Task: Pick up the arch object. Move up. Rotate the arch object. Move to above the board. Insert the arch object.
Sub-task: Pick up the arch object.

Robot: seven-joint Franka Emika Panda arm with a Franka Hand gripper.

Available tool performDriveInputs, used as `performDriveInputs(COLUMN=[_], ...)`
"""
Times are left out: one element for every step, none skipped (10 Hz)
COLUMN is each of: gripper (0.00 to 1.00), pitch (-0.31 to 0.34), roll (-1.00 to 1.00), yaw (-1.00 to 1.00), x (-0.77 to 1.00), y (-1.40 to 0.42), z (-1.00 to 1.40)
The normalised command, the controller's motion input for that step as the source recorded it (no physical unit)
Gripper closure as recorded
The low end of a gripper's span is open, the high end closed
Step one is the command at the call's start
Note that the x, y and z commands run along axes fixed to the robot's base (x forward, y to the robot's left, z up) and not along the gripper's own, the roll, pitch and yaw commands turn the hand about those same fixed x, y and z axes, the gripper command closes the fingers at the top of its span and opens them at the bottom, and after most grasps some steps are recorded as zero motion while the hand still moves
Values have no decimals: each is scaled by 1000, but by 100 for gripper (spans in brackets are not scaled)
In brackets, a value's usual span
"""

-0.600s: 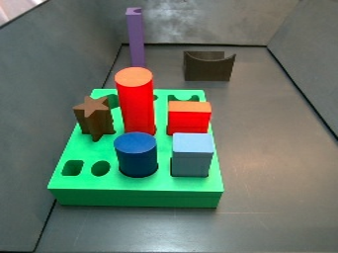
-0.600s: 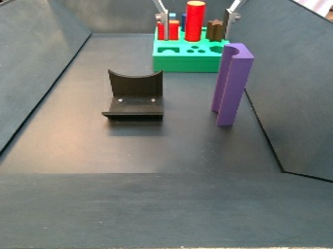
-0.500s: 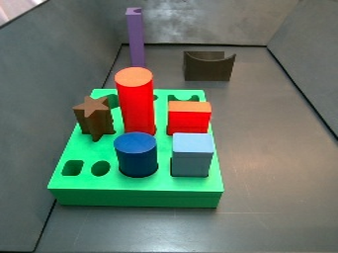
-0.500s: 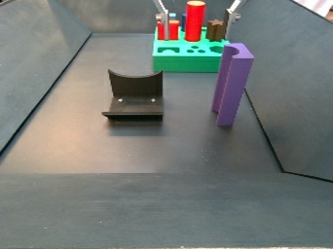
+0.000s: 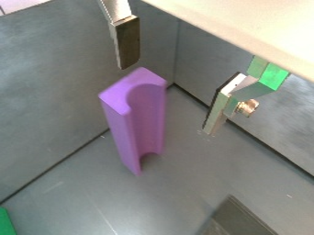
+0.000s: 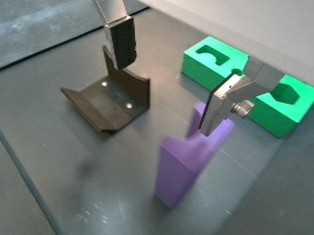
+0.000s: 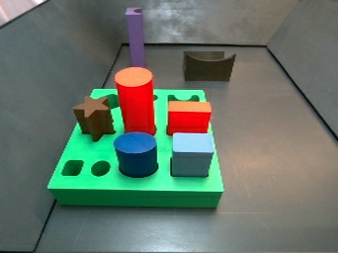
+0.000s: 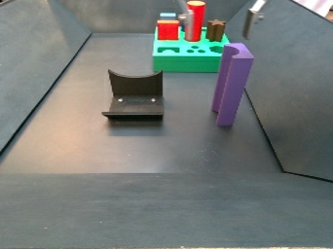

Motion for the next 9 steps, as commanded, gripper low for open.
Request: performDriveInputs(gripper=[0,0,0,0,0,0,0,0,0], pitch=[-271,-260,-79,-37,-20,0,11,0,0], roll=[0,0,-34,-39,0,-83,-156,-117,10], yaw=[197,389,291,197,71,-37,-374,-223,29], x=[-800,-606,0,51,0,194,397,237,49], y=[-94,-149,23,311,320,146,23,-26,-134], z=[-146,-369,-969,-1000,-1000,-994,-729,-389,-140])
